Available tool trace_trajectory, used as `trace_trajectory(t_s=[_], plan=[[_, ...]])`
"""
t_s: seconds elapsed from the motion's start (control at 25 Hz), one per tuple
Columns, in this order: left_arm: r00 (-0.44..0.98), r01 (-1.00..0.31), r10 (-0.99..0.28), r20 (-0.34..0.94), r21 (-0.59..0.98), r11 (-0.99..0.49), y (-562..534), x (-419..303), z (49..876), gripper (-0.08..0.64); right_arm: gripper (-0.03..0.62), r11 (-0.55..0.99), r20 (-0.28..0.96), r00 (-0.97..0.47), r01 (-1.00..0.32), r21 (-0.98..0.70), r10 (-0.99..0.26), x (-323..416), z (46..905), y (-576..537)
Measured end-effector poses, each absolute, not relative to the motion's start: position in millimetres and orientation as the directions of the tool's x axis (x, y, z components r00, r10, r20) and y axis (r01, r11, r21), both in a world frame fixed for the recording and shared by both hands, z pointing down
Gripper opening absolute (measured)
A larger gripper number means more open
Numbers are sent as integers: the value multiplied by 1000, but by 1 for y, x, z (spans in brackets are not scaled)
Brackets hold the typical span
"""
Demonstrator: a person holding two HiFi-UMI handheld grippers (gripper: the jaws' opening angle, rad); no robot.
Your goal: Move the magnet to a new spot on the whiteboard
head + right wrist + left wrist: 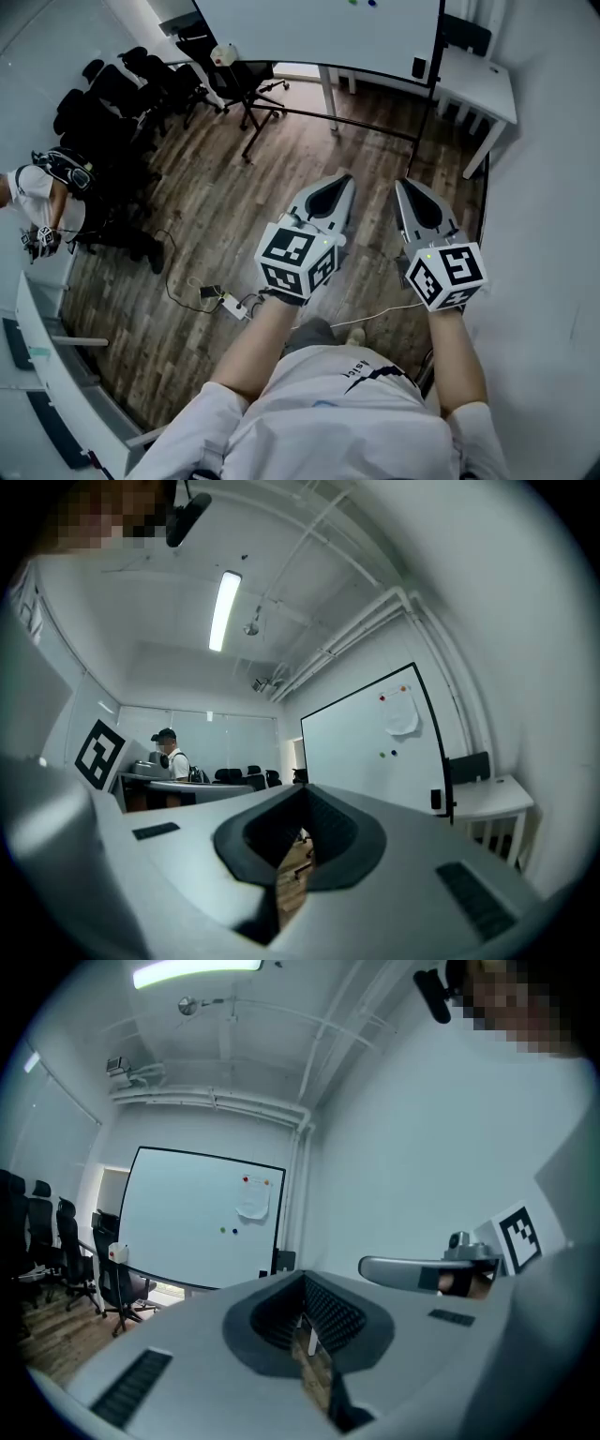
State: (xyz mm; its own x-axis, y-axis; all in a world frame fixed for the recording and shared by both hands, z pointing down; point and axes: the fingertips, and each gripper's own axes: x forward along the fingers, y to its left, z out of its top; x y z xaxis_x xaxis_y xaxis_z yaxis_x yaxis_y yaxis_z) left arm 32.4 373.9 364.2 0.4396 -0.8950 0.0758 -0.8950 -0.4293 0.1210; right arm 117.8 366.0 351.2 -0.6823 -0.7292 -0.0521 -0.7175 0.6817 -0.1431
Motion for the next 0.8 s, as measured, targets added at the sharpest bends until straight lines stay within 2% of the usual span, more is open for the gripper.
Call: trace_trajectory(t_s=[0.48, 0.8], plan=[[456, -884, -889, 40, 139, -447, 332, 13, 370, 9, 12, 654, -53, -654, -741, -153, -754, 112, 363, 332], [484, -868, -875, 28, 144, -475, 255, -9, 379, 9, 12, 644, -22, -647, -755, -126, -762, 77, 372, 257]])
